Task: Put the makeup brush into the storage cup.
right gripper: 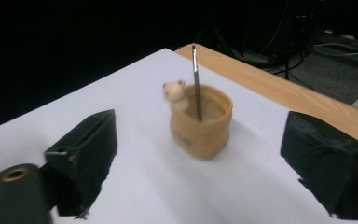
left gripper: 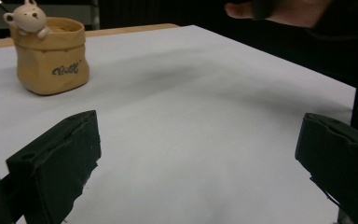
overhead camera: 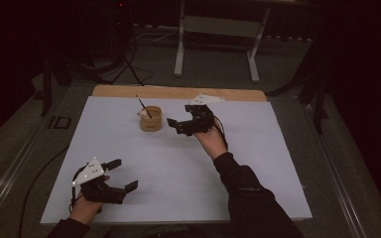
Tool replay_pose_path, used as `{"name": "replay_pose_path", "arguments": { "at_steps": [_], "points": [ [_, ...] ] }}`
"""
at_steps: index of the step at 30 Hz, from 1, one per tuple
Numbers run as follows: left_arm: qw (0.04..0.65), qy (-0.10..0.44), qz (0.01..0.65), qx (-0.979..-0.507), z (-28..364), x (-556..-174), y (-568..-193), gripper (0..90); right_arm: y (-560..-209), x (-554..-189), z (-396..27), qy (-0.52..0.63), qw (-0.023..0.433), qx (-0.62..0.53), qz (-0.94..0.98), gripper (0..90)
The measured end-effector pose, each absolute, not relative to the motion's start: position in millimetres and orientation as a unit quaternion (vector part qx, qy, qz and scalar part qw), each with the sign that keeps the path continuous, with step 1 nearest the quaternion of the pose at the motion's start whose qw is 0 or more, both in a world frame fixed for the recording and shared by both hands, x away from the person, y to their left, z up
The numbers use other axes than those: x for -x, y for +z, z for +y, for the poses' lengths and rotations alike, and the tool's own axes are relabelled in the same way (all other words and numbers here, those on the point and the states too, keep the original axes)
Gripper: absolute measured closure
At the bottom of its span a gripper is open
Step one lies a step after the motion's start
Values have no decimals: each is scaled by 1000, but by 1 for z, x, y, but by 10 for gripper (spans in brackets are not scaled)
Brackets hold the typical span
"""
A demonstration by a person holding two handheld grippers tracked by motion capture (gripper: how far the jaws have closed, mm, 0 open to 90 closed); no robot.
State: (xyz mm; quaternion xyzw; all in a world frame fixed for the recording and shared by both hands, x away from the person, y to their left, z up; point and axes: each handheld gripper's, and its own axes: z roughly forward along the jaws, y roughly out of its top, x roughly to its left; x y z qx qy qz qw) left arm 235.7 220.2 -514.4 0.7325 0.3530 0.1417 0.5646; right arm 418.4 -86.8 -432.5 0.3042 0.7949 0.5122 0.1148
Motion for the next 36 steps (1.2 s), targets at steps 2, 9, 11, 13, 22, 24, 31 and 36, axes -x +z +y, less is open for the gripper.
{"name": "replay_pose_path", "arguments": {
  "at_steps": [2, 9, 11, 13, 22, 24, 31, 36],
  "points": [
    [567, 141, 353, -731, 221, -236, -514, 3, -432, -408, -100, 518, 108, -302, 793, 118],
    [568, 137, 357, -729, 221, -237, -515, 3, -428, -379, -138, 521, 99, -295, 795, 119],
    [567, 137, 356, -730, 221, -237, -515, 3, -429, -372, -147, 524, 96, -295, 793, 119],
    [568, 138, 358, -728, 222, -237, -515, 3, -431, -362, -158, 522, 92, -299, 794, 119],
    [568, 132, 354, -731, 220, -237, -515, 3, -448, -324, -187, 516, 94, -302, 796, 119],
    [568, 131, 354, -731, 220, -238, -516, 3, -452, -317, -193, 516, 93, -303, 796, 118],
    [569, 128, 351, -733, 220, -238, -516, 3, -464, -300, -216, 513, 101, -315, 792, 118],
    [567, 125, 351, -735, 219, -238, -516, 3, -471, -293, -234, 507, 115, -322, 791, 118]
  ]
}}
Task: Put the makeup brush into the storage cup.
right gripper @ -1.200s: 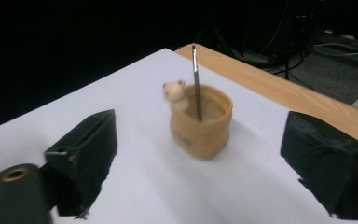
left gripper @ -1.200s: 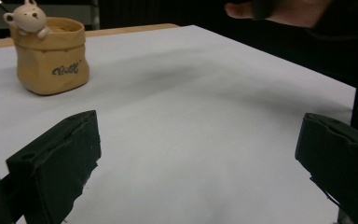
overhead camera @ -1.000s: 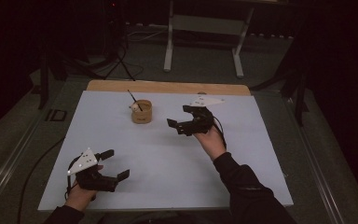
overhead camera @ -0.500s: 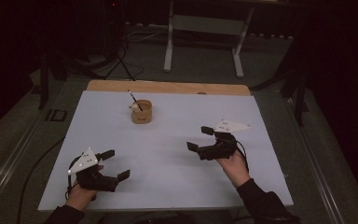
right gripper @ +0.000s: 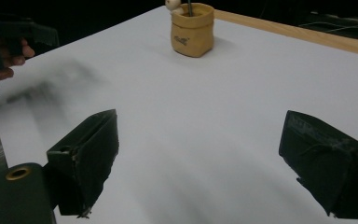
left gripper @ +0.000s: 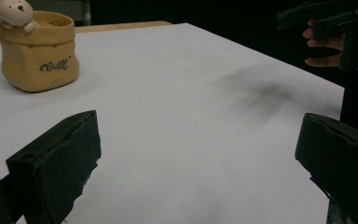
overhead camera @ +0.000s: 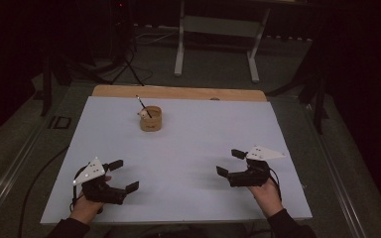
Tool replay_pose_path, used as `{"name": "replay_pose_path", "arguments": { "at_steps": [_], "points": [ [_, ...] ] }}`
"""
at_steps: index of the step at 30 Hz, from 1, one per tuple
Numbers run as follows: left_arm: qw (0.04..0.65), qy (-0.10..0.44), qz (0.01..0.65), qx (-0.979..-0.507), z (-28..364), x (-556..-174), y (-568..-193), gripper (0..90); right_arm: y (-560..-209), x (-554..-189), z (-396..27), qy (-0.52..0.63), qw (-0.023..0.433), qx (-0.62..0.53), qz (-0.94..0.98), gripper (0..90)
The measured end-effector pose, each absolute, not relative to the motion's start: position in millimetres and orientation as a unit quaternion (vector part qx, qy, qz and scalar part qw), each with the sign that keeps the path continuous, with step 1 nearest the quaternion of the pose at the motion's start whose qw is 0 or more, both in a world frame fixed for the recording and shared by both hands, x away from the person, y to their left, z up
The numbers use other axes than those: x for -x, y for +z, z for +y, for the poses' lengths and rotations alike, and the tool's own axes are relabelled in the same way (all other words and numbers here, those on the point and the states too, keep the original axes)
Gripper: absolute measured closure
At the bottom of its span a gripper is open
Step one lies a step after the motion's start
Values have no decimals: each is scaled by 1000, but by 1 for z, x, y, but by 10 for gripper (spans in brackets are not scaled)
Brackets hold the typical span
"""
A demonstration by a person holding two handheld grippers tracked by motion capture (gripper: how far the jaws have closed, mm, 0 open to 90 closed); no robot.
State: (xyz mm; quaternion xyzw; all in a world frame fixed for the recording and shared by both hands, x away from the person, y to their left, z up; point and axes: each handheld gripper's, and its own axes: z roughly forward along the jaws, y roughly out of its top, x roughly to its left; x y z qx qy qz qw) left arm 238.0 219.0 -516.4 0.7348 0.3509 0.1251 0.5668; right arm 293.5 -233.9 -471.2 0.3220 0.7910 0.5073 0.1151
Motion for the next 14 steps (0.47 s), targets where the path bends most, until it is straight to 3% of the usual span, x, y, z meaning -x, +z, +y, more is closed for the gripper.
{"name": "replay_pose_path", "arguments": {
  "at_steps": [14],
  "points": [
    [568, 125, 351, -734, 220, -238, -517, 3, -504, -302, -255, 494, 105, -318, 802, 132]
  ]
}}
